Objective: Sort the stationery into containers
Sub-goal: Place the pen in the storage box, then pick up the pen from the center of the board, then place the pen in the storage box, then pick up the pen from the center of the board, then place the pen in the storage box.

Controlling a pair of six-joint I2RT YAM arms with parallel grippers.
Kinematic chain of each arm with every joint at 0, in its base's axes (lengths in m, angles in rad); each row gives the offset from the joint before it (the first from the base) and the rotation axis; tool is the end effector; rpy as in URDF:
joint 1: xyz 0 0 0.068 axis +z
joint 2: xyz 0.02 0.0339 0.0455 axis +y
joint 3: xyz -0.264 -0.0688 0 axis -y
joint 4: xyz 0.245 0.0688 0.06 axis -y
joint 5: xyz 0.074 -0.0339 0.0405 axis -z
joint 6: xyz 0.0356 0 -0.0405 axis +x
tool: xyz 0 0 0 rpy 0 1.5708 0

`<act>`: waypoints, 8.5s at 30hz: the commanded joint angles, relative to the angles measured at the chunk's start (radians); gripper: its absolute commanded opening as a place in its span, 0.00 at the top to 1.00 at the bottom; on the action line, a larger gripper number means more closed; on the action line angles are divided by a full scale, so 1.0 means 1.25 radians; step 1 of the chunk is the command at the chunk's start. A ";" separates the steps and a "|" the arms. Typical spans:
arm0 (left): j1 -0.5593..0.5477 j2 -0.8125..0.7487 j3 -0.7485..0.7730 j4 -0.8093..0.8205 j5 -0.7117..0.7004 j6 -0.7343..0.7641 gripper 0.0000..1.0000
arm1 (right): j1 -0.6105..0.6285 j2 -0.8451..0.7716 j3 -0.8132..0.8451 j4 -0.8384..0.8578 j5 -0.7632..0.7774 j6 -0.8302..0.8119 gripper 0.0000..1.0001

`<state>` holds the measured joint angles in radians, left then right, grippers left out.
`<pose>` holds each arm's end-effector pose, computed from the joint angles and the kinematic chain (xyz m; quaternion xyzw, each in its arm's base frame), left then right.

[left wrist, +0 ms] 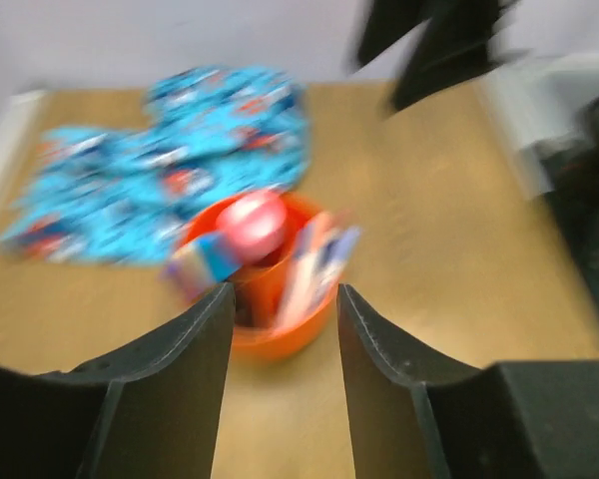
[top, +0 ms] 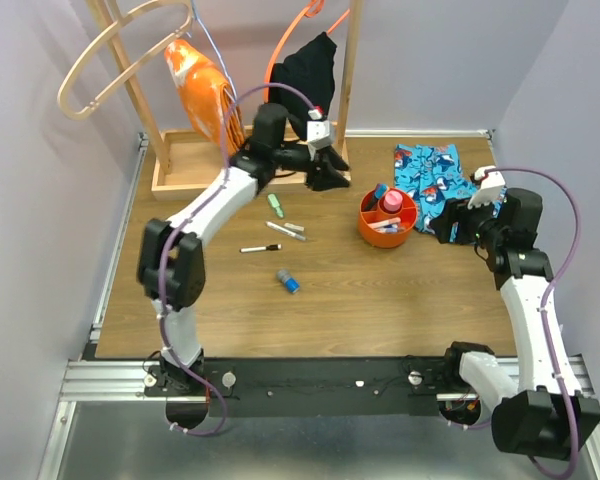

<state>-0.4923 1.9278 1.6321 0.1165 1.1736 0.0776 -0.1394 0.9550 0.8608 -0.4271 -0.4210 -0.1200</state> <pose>0.3815 -0.2418 0.3312 0.5203 0.5136 -0.5258 0.4348 0.2094 -0.0147 0.3127 -0.0965 0.8473 0.1159 0.5092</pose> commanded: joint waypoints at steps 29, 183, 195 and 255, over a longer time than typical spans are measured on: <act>0.066 0.043 -0.110 -0.783 -0.652 0.674 0.47 | -0.004 -0.093 -0.070 0.000 -0.017 0.040 0.24; -0.005 0.327 0.253 -1.035 -0.545 0.923 0.59 | -0.004 -0.074 -0.102 0.048 0.009 0.044 0.24; -0.022 0.289 0.201 -1.065 -0.539 0.937 1.00 | -0.004 -0.072 -0.092 0.036 0.020 0.032 0.24; -0.091 0.461 0.216 0.628 0.144 -0.472 0.53 | -0.005 0.072 0.023 -0.022 0.043 -0.011 0.24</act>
<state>-0.6014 2.5420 1.9259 0.9409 1.3773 -0.5999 -0.1394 1.0729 0.8948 -0.4583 -0.3790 -0.1314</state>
